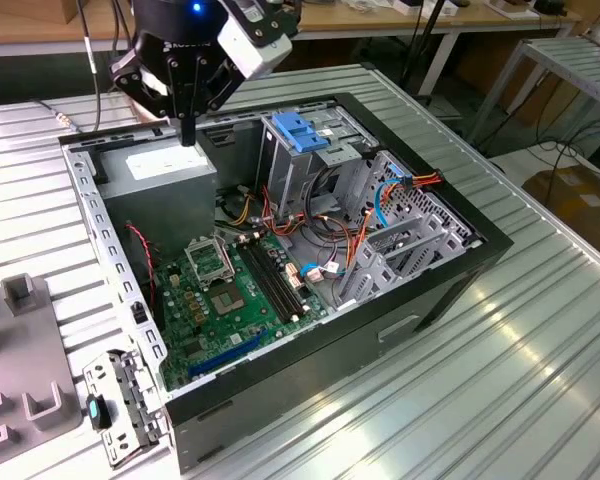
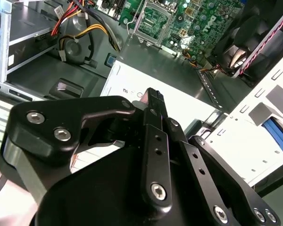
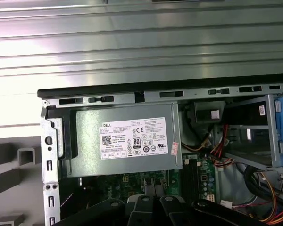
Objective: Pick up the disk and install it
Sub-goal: 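Reach for the disk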
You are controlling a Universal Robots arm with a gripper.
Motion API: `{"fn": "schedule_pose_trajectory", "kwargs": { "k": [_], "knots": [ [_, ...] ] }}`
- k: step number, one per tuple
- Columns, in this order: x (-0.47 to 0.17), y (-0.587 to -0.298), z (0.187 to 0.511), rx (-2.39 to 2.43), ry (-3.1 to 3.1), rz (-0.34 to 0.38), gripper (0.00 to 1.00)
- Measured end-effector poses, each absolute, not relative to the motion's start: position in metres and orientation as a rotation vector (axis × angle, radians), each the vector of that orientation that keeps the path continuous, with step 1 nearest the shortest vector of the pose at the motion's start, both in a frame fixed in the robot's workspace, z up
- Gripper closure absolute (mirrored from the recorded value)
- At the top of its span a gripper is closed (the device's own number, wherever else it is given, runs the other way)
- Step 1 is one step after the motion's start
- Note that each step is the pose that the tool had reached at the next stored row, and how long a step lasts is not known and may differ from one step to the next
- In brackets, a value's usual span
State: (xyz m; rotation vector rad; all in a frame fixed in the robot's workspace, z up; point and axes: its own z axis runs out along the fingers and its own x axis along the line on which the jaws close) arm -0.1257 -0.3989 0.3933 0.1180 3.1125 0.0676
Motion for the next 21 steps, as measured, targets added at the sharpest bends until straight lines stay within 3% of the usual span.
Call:
{"fn": "schedule_pose_trajectory", "kwargs": {
  "k": [21],
  "knots": [
    [-0.137, -0.399, 0.393, 0.118, 3.113, 0.068, 0.89]
  ]
}}
